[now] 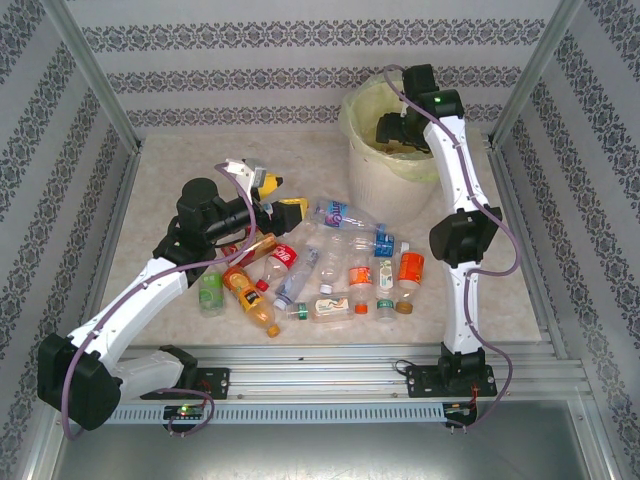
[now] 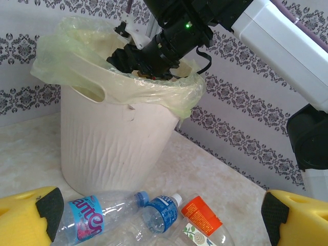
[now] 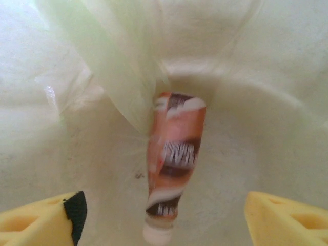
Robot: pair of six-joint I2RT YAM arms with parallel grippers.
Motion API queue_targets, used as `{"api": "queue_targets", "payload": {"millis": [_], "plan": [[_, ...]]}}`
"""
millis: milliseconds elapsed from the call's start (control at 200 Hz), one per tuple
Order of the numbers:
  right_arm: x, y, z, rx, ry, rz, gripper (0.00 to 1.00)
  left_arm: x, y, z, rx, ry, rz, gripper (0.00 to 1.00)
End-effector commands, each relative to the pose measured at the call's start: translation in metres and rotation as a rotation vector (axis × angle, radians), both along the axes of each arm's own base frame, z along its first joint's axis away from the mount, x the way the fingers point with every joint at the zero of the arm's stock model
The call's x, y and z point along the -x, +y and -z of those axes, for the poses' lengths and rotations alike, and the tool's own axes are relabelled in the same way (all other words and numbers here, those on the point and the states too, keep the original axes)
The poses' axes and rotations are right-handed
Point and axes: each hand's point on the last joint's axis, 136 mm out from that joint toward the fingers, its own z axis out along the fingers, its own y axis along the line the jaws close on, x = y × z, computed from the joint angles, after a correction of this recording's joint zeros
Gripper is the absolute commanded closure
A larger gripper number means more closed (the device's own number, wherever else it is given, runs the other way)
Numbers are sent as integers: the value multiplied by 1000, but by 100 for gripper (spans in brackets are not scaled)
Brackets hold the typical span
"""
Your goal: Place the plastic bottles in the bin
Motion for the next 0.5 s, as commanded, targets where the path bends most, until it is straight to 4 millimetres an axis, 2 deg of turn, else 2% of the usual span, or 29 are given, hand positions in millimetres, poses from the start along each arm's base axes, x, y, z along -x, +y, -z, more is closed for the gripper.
{"api": "queue_targets", "payload": {"millis": [0,190,495], "plan": [[6,0,-19,-23,-30,3,16,4,-5,-3,-10,-21,28,0],[9,-2,-56,-34,-120,8,16,6,-6,-5,-9,-27,37,0],[29,-4,-131,-27,-302,-2,17,9,-8,-6,-6,-32,53,0]]}}
